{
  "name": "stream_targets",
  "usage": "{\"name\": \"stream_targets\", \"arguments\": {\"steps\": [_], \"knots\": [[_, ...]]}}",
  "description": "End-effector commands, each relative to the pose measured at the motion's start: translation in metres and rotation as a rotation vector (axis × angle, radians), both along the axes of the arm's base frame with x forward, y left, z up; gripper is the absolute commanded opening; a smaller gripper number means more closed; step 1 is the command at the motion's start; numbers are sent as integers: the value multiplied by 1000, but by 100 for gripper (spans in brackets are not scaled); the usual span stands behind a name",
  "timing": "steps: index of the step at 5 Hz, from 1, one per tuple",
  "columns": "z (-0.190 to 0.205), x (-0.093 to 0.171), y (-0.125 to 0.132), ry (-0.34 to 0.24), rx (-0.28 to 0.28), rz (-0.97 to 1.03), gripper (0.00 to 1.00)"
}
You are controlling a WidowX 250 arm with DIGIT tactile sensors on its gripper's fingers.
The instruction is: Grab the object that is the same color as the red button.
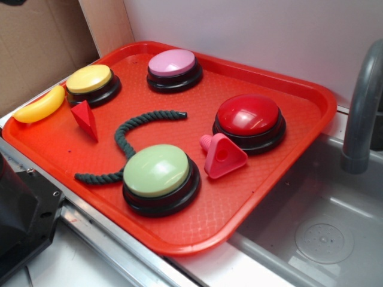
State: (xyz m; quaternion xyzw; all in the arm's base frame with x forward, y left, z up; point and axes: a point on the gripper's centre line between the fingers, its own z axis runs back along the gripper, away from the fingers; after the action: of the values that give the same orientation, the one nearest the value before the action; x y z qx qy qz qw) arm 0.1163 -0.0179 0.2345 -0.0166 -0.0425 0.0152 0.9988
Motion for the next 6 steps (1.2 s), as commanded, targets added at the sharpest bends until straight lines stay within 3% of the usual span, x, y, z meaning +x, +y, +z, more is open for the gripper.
{"name": "stream_targets", "arguments": {"steps": [1,2,4,5,6], "knots": [[0,0,0,0,0,0,100],[-6,10,7,10,-2,184,100],[-31,27,23,-9,-80,465,100],[-50,37,35,22,-110,559,100],[-72,44,55,-25,-146,751,100]]}}
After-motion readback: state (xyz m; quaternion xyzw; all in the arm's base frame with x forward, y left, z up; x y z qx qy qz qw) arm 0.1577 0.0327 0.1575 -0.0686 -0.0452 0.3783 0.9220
